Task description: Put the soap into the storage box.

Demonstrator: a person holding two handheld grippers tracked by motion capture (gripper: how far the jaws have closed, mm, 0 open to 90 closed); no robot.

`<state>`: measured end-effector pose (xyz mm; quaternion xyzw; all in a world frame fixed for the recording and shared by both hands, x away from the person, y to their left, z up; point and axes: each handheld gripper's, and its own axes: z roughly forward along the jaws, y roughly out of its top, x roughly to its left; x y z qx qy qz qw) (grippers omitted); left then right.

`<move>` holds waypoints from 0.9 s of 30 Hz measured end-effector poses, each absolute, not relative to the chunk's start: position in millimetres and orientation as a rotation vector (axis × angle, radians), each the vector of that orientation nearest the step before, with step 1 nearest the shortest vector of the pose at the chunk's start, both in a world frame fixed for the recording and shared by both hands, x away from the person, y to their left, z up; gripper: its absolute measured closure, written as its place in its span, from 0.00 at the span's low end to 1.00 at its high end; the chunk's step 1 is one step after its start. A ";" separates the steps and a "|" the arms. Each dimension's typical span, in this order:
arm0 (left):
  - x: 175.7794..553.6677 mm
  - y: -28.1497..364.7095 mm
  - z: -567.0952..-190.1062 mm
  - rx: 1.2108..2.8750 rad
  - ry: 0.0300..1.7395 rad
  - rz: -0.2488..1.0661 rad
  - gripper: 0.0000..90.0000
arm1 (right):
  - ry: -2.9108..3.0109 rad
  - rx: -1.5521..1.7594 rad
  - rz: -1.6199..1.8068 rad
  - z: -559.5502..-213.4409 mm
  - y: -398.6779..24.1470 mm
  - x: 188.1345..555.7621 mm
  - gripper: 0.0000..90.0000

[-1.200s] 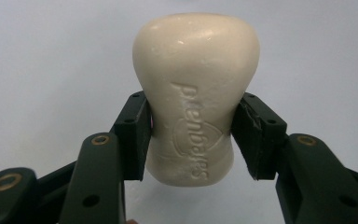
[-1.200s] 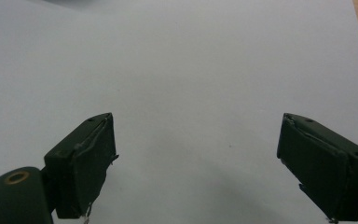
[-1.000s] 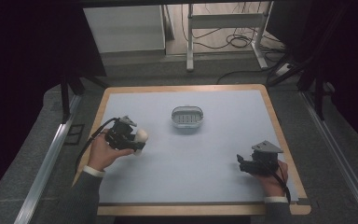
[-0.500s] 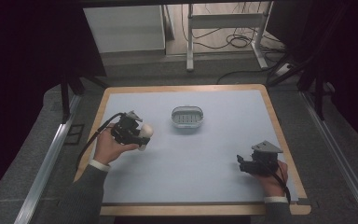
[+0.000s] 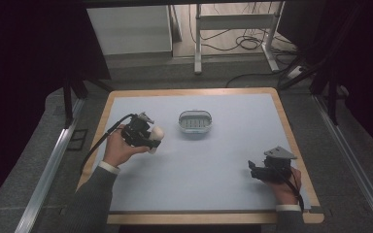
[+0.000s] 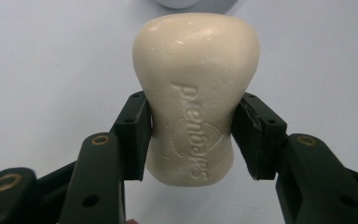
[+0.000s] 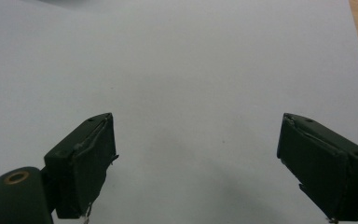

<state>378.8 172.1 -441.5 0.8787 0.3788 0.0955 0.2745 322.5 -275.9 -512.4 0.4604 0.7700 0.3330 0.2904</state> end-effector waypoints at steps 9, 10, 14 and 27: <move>384.2 165.7 -435.5 2.379 1.000 0.276 0.55 | 2.055 1.219 0.890 -511.6 -274.5 321.7 0.13; 384.9 164.9 -434.9 2.378 0.998 0.279 0.55 | 2.056 1.219 0.890 -511.9 -274.2 321.7 0.13; 389.7 160.5 -432.8 2.381 0.990 0.279 0.55 | 2.059 1.222 0.887 -512.6 -274.1 321.8 0.13; 403.0 143.6 -429.1 2.396 0.975 0.280 0.55 | 2.062 1.217 0.884 -513.2 -273.3 321.6 0.13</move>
